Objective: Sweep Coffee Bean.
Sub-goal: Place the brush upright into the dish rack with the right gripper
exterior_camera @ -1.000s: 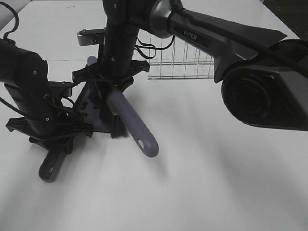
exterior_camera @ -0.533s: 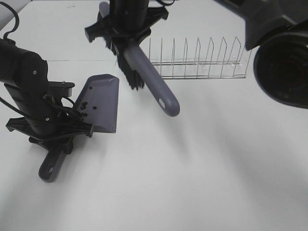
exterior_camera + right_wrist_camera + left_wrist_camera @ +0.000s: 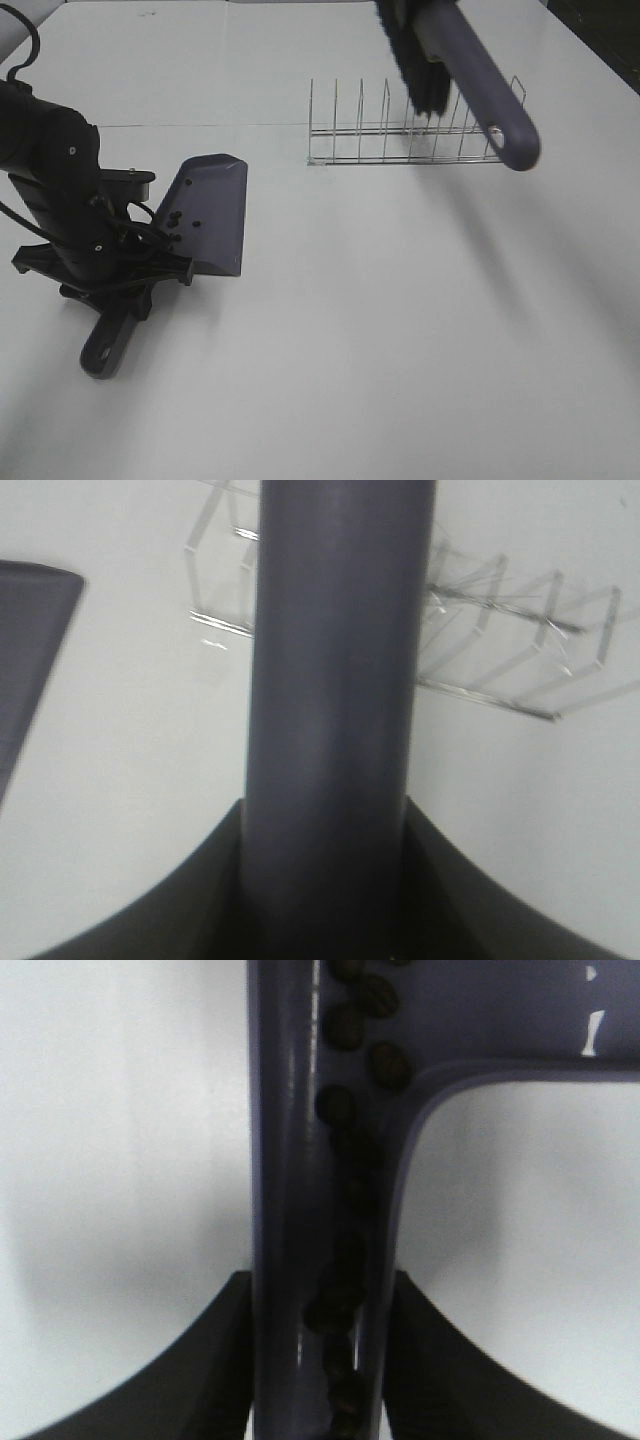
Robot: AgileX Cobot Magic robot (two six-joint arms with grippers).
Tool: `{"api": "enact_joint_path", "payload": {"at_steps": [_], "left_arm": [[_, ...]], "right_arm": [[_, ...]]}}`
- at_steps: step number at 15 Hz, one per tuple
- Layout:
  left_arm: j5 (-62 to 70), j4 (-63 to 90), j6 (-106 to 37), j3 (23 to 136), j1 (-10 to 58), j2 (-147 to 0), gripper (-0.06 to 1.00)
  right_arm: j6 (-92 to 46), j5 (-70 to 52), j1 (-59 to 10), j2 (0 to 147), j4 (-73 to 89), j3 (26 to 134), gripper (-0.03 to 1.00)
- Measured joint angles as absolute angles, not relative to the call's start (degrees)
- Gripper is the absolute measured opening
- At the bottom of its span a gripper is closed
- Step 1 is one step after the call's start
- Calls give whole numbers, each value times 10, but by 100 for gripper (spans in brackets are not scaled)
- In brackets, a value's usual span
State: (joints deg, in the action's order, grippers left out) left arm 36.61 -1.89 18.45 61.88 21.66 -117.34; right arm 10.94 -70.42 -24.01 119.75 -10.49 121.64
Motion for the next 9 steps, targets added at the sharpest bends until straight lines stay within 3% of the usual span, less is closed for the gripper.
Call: {"api": "enact_joint_path", "payload": {"at_steps": [1,3,9], "left_arm": [[366,-19,184,619,217,-1173,35],[366,-19,184,619,217,-1173,35],[366,-19,184,619,217,-1173,35]], "right_arm": [[128,-705,-189,1166,-107,1129,31],[142,-705,-159,1160,-97,1058,31],[146,-706,-154,1232,-42,1023,31]]}}
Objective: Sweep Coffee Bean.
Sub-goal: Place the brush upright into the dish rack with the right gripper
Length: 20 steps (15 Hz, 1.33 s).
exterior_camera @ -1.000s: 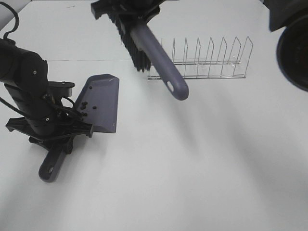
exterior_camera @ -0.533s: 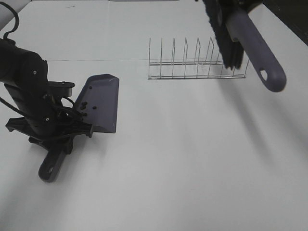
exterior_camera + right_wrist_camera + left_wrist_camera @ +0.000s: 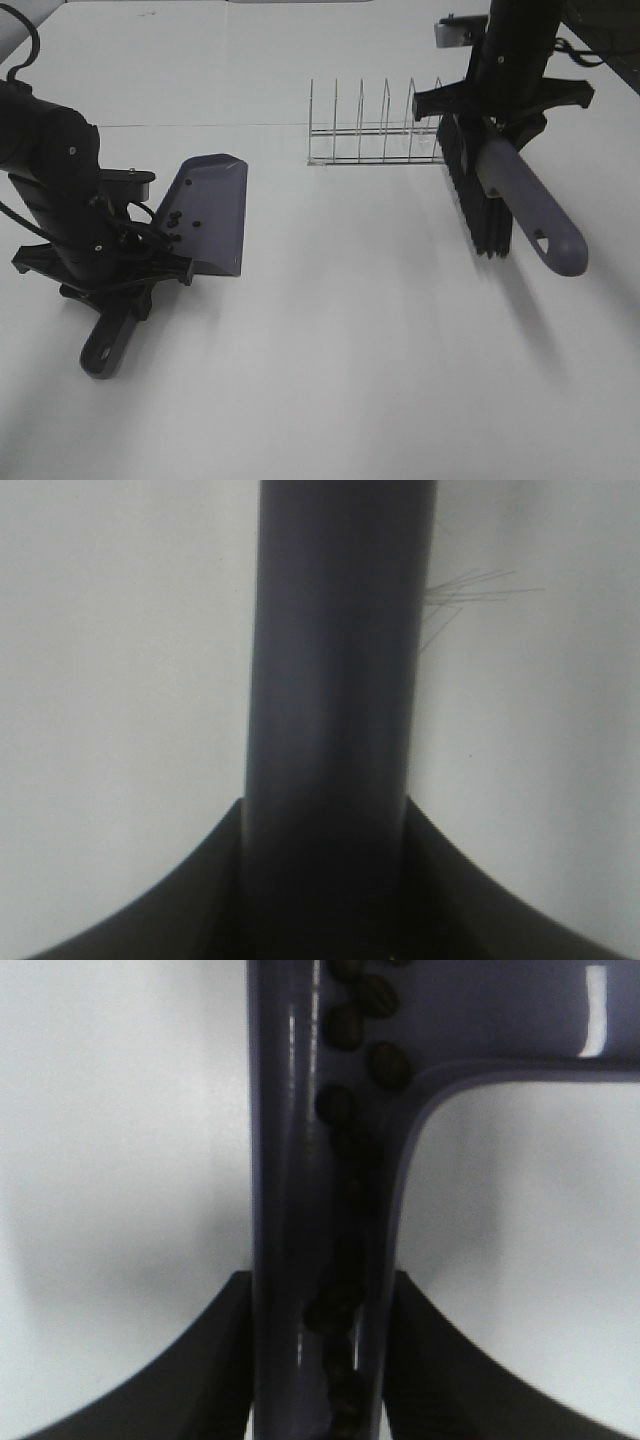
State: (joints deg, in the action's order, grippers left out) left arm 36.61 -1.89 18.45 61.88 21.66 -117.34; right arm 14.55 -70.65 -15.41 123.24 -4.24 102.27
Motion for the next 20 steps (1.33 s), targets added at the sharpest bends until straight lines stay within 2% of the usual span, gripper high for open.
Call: {"api": "enact_joint_path", "payload": {"at_steps": [3,9,16,20], "left_arm": [[366,-19,184,619,217,-1173,35],[366,-18,184,619,217,-1173,35],[366,-18,184,619,217,-1173,35],[367,-18,184,619,217,-1173,35]], "right_arm": [[146,-706,-154,1277,-40,1027,31],[147,-703,-154,1322,-42,1136,31],[146,-702,-151,1337,-73,1138,31],[144,-702,-120,1337,-76,1138,31]]}}
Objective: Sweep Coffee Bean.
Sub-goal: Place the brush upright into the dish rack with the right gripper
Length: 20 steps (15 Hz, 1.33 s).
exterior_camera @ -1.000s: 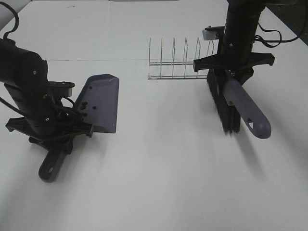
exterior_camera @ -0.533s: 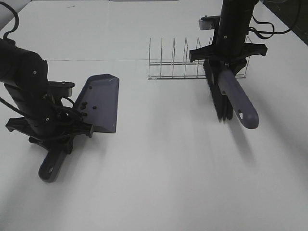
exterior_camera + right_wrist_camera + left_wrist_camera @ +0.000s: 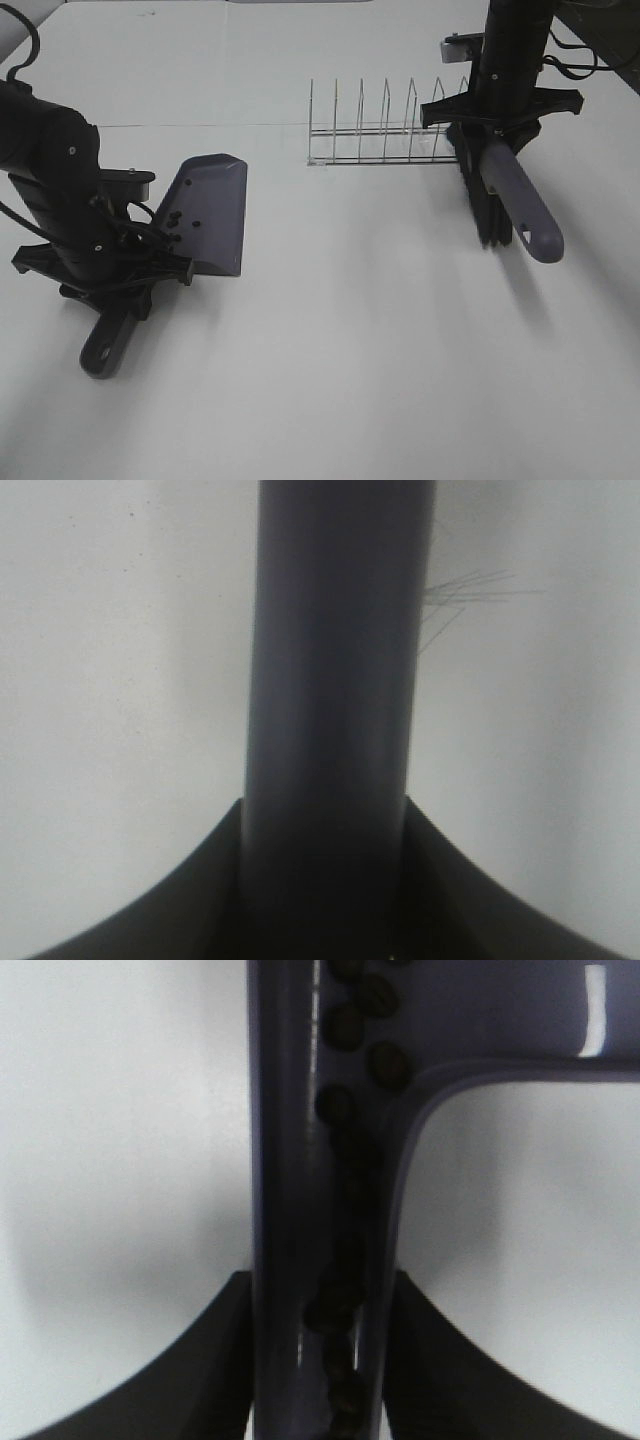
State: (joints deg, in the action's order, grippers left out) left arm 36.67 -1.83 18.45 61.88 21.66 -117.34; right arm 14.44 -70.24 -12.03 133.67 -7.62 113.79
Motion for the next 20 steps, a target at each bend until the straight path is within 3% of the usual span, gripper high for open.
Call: {"api": "enact_joint_path", "payload": {"at_steps": [15,20], "left_arm": [[367,-18,184,619,217,-1173,35],[367,-18,184,619,217,-1173,35]], "right_arm": [[135,-707,-120,1451,-69,1342,31],[131,-708,-120,1455,-88,1349,31]]}}
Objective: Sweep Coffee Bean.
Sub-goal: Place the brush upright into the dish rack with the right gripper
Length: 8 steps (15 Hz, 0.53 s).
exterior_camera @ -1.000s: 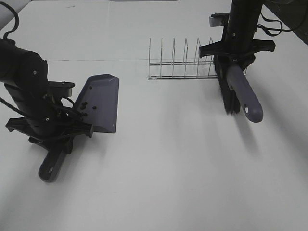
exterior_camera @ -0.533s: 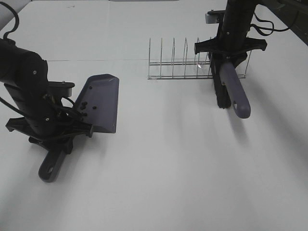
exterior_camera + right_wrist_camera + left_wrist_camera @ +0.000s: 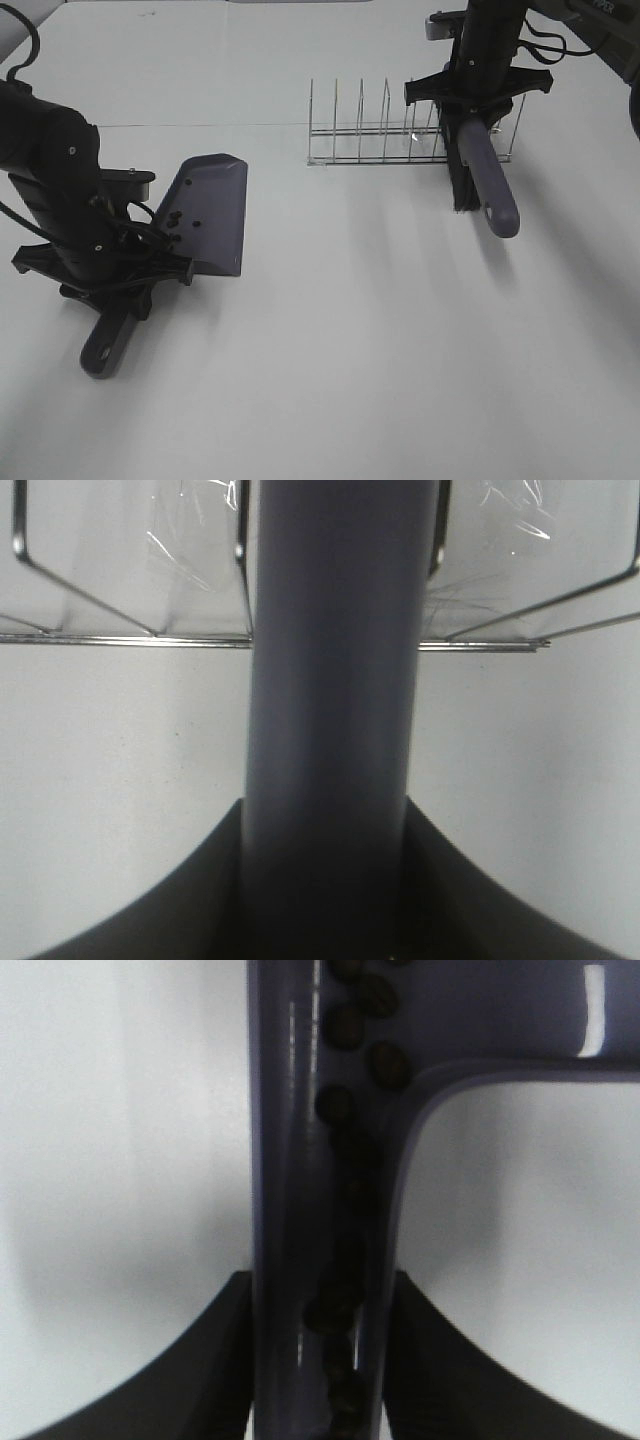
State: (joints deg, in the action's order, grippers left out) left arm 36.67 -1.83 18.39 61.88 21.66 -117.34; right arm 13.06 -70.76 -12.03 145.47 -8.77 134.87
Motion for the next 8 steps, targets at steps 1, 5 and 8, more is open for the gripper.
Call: {"api": "enact_joint_path", "payload": {"at_steps": [1,5,8], "left_arm": [[367,-18,184,619,217,-1173,35],[367,-18,184,619,217,-1173,35],[367,-18,184,619,217,-1173,35]], "right_arm": [[133,-708,-120,1455,-89,1349,31],[147,-689,-120,1455,-92,1349,64],[147,-678,-120,1451,-94,1351,72]]}}
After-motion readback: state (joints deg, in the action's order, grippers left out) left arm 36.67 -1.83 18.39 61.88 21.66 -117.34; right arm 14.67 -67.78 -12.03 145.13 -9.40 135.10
